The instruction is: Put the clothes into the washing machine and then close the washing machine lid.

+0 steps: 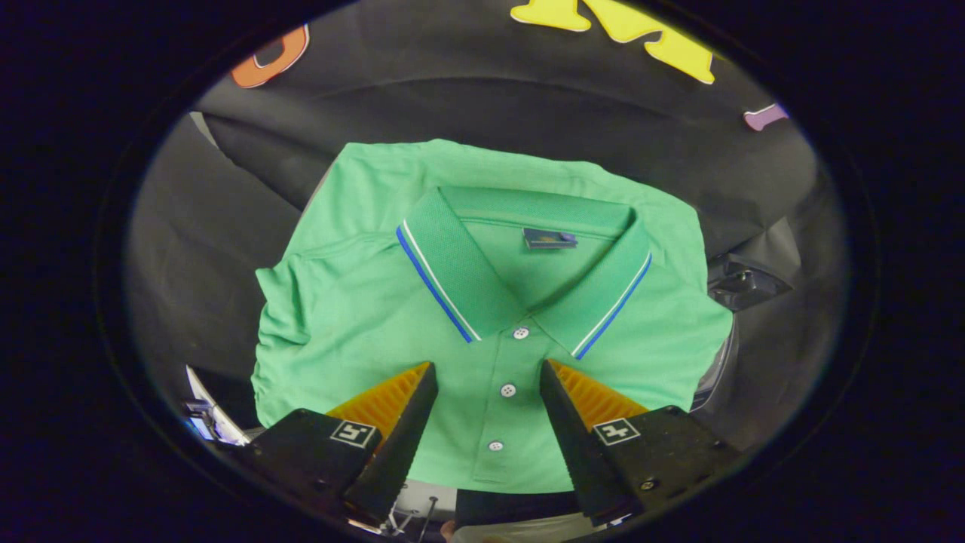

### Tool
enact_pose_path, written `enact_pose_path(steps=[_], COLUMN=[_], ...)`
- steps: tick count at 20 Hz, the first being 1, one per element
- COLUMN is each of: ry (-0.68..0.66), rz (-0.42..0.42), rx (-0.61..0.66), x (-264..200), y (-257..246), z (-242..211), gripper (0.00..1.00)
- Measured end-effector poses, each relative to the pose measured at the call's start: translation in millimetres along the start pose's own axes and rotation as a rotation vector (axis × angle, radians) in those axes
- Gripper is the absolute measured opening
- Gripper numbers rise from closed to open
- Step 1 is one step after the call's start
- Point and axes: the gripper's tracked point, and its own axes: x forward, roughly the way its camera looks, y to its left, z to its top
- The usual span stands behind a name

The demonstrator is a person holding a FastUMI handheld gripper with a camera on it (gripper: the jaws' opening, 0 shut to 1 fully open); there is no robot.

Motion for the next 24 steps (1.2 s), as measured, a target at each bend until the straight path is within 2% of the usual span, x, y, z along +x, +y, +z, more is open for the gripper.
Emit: enact_pose_path(steps=[2, 5, 8, 11, 15, 20, 24], ry=[0.0, -0.019, -0.038, -0.029, -0.023, -0.021, -0.037], rz=[0.001, 0.006, 0.021, 0.07, 0.121, 0.163, 0.229], rx=[0.018, -0.001, -0.03, -0.016, 0.0, 0.021, 0.061], x=[-4, -8, -3, -2, -4, -8, -32], y=[-4, -8, -11, -15, -16, -18, -17], z=[3, 6, 7, 6, 7, 9, 13], gripper=[0.83, 0.48, 0.35, 0.15, 0.08, 0.08, 0.08])
